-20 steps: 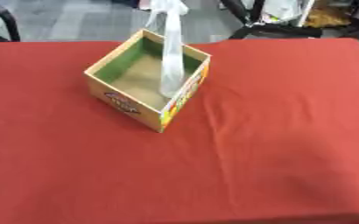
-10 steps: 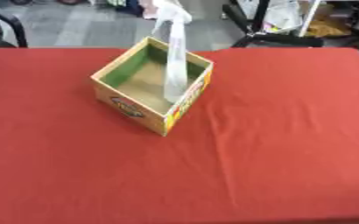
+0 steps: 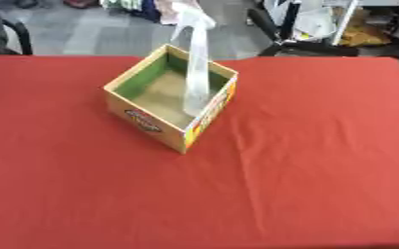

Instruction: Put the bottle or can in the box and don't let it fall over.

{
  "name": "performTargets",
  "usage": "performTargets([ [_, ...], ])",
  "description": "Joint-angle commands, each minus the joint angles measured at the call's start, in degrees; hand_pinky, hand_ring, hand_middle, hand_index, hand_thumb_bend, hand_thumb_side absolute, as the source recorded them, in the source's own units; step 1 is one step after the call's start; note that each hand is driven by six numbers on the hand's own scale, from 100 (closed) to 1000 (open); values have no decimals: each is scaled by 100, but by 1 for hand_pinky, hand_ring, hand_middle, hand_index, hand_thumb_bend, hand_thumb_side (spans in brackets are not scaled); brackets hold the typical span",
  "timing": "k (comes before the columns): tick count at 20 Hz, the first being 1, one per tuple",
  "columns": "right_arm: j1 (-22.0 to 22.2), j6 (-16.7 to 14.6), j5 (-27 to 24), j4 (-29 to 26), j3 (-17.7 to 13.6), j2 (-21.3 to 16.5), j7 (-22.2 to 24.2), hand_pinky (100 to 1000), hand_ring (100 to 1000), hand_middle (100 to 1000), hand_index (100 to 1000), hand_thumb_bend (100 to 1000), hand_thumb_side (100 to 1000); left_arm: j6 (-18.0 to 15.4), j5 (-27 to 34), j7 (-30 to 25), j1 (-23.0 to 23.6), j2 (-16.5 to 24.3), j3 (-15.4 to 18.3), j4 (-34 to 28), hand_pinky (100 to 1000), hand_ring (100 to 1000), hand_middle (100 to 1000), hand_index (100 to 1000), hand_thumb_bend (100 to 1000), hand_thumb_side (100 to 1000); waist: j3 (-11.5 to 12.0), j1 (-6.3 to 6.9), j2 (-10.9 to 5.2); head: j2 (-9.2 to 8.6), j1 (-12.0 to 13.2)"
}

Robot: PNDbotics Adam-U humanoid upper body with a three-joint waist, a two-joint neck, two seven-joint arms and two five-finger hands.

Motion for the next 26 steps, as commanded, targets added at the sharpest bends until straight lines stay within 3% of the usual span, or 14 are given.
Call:
performTargets([
  [1, -16, 20, -5, -85, -48, -124, -10, 843, 1000, 1000, 902, 100, 525, -5, -2, -27, -26, 174, 65, -61, 724, 1000, 1000, 1000, 202, 1000, 9, 2, -43, -77, 42],
  [23, -75, 128, -60, -144, -53, -83, 31, 841, 1000, 1000, 897, 100, 524, 57, -11, -87, -77, 156, 59, -121, 723, 1000, 1000, 1000, 202, 1000, 34, -4, -53, -147, 137],
  [26, -84, 150, -62, -148, -55, -70, 31, 841, 1000, 1000, 897, 100, 524, 81, -5, -91, -89, 150, 69, -110, 723, 1000, 1000, 1000, 203, 1000, 20, -7, -63, -237, 134],
])
